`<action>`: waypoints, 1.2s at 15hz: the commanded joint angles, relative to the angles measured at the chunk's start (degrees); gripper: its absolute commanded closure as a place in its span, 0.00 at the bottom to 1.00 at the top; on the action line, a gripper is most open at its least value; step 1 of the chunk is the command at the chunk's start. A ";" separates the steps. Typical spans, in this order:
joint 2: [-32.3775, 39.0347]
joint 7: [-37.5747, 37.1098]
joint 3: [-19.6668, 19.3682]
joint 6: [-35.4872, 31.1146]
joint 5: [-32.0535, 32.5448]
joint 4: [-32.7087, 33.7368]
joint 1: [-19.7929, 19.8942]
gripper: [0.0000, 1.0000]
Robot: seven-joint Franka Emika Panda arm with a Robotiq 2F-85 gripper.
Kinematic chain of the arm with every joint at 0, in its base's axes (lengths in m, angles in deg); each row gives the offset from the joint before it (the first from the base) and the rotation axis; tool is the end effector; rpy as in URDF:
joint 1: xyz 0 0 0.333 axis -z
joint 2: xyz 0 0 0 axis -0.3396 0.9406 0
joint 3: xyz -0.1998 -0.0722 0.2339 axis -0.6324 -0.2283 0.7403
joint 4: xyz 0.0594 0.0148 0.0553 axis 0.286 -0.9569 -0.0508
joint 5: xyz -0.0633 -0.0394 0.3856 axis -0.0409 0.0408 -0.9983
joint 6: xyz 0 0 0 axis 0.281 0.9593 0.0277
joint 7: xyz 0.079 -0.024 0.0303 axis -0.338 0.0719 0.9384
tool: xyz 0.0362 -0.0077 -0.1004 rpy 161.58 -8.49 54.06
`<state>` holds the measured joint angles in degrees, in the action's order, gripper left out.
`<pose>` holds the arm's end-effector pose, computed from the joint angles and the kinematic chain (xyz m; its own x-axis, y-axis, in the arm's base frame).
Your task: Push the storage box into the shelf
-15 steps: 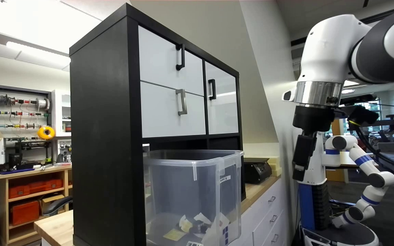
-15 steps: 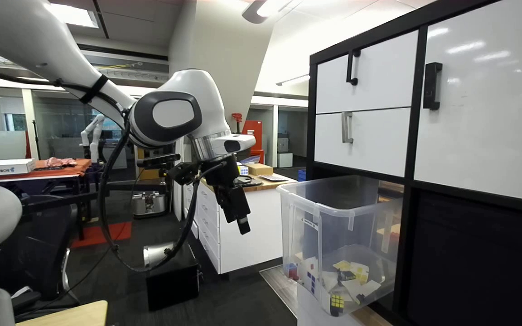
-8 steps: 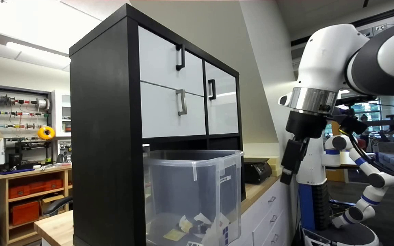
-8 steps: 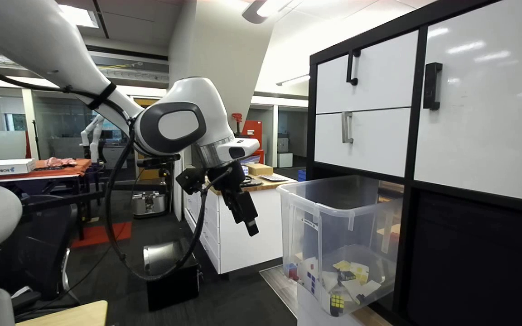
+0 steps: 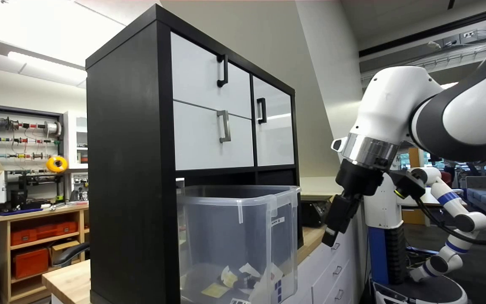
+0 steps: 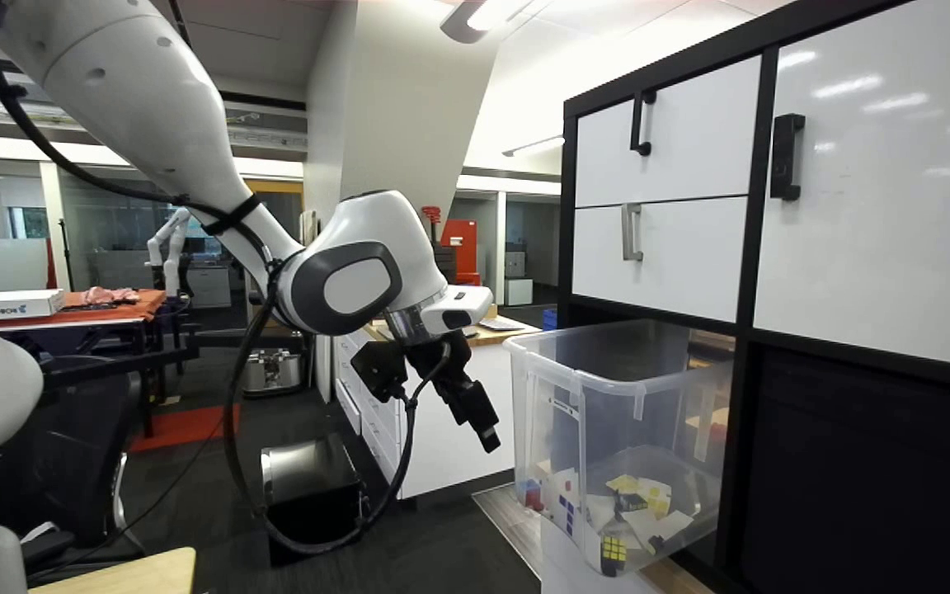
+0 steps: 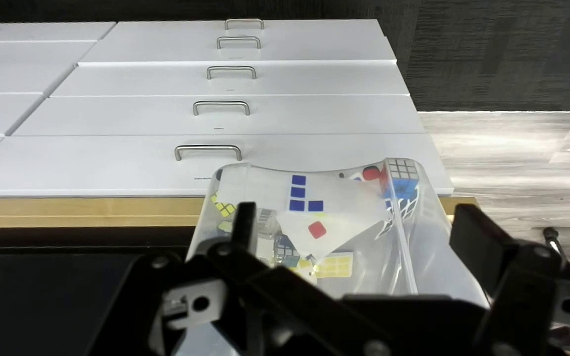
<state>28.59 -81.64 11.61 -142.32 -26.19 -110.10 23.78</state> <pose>0.4386 0.0316 0.3568 0.9025 -0.0386 0.4289 -0.0493 -0.9987 0.0138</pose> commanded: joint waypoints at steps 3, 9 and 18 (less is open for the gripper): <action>6.11 -3.01 1.37 -3.46 4.68 5.19 2.88 0.00; 10.62 -7.14 1.58 -3.24 9.91 10.84 3.86 0.00; 17.23 -12.61 0.57 -2.64 16.27 18.19 2.60 0.00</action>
<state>43.10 -90.85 12.34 -144.72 -12.95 -95.22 26.48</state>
